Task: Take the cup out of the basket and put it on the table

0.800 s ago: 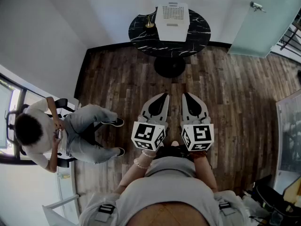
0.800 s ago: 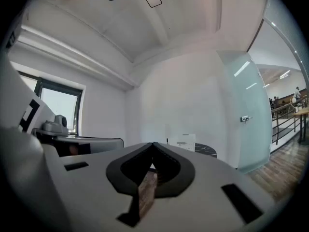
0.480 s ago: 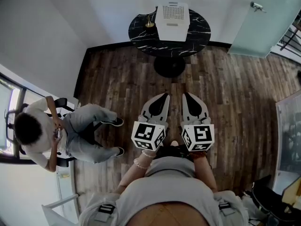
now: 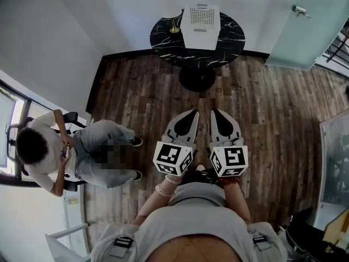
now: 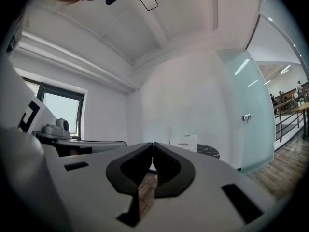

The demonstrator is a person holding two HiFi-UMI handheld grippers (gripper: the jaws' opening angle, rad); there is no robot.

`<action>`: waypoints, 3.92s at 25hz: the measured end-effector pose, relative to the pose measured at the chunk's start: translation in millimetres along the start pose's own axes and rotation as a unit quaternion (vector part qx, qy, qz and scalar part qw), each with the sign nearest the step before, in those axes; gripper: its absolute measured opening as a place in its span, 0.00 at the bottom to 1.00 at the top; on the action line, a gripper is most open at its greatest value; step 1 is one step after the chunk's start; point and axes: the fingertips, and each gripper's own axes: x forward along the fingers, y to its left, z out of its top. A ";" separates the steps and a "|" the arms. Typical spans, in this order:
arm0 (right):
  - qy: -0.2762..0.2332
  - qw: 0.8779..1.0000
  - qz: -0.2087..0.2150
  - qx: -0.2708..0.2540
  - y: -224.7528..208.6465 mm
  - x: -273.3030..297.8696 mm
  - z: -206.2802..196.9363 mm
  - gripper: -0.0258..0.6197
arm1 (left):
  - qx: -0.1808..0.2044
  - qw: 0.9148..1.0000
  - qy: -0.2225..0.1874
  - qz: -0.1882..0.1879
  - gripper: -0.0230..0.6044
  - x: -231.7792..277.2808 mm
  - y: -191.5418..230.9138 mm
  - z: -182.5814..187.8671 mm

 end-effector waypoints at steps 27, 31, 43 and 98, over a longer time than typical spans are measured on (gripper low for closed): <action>0.016 1.000 0.016 0.001 -20.7 20.5 -6.1 0.06 | -0.008 1.000 0.008 -0.003 0.05 33.1 -0.9 -10.6; 0.020 1.000 0.016 0.000 -19.7 39.4 -6.3 0.06 | -0.011 1.000 0.007 -0.009 0.05 45.2 15.2 -7.1; 0.022 1.000 -0.003 -0.004 -24.5 103.9 -6.1 0.06 | -0.014 0.999 0.008 -0.038 0.05 90.8 66.2 1.0; 0.028 0.999 0.039 -0.001 -54.1 274.4 17.7 0.06 | -0.011 1.000 0.020 -0.013 0.05 205.3 180.8 27.1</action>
